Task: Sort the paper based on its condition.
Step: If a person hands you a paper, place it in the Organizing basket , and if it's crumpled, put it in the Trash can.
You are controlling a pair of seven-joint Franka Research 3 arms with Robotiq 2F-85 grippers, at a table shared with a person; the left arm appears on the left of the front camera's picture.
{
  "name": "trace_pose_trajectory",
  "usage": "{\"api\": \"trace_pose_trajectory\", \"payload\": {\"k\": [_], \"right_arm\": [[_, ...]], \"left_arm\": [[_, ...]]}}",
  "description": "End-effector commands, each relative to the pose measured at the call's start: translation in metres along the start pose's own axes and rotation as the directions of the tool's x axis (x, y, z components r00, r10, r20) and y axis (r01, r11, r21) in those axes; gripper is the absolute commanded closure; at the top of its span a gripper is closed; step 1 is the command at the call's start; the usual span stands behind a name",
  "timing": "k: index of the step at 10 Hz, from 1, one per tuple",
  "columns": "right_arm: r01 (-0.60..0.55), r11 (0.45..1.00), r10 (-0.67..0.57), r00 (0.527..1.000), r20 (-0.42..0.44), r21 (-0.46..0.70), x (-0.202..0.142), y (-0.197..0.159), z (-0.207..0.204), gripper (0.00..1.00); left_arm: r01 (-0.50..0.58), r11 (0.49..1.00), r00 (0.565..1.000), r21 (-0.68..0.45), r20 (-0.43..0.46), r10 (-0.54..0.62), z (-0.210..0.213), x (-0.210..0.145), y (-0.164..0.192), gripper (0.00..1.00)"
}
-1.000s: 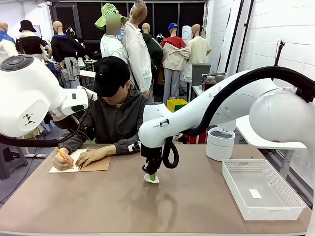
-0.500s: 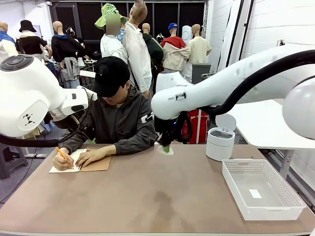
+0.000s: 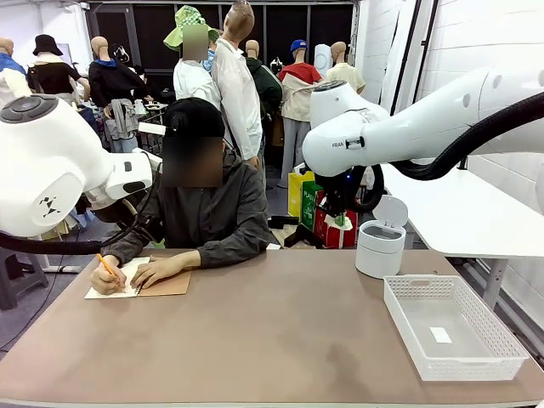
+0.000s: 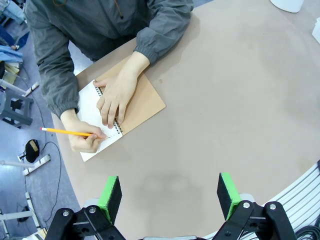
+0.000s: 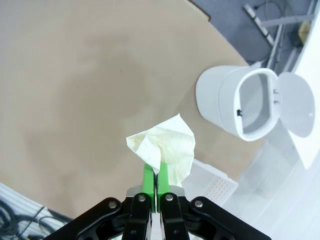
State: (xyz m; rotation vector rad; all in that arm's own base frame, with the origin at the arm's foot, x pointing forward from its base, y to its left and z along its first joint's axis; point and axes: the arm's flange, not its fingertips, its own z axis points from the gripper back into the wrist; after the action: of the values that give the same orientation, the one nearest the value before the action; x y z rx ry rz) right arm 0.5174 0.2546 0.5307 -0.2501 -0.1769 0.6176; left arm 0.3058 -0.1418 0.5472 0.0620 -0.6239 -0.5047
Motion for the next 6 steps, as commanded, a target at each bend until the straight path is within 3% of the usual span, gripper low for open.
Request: {"api": "trace_pose_trajectory", "payload": {"k": [1, 2, 6], "right_arm": [[0.055, 0.998, -0.055, 0.998, 0.003, 0.003, -0.001, 0.012, -0.01, 0.96], [0.0, 1.0, 0.0, 1.0, 0.0, 0.0, 0.0, 0.0, 0.0, 0.96], [0.015, 1.0, -0.015, 1.0, -0.001, 0.002, 0.001, 0.002, -0.002, 0.96]], "left_arm": [[0.012, 1.0, 1.0, -0.001, -0.004, -0.012, 0.0, 0.0, 0.001, 0.0], [0.012, 1.0, 1.0, -0.001, -0.004, -0.012, 0.0, 0.0, 0.001, 0.0], [0.012, 1.0, 1.0, -0.001, -0.004, -0.012, 0.0, 0.0, 0.001, 0.0]]}}
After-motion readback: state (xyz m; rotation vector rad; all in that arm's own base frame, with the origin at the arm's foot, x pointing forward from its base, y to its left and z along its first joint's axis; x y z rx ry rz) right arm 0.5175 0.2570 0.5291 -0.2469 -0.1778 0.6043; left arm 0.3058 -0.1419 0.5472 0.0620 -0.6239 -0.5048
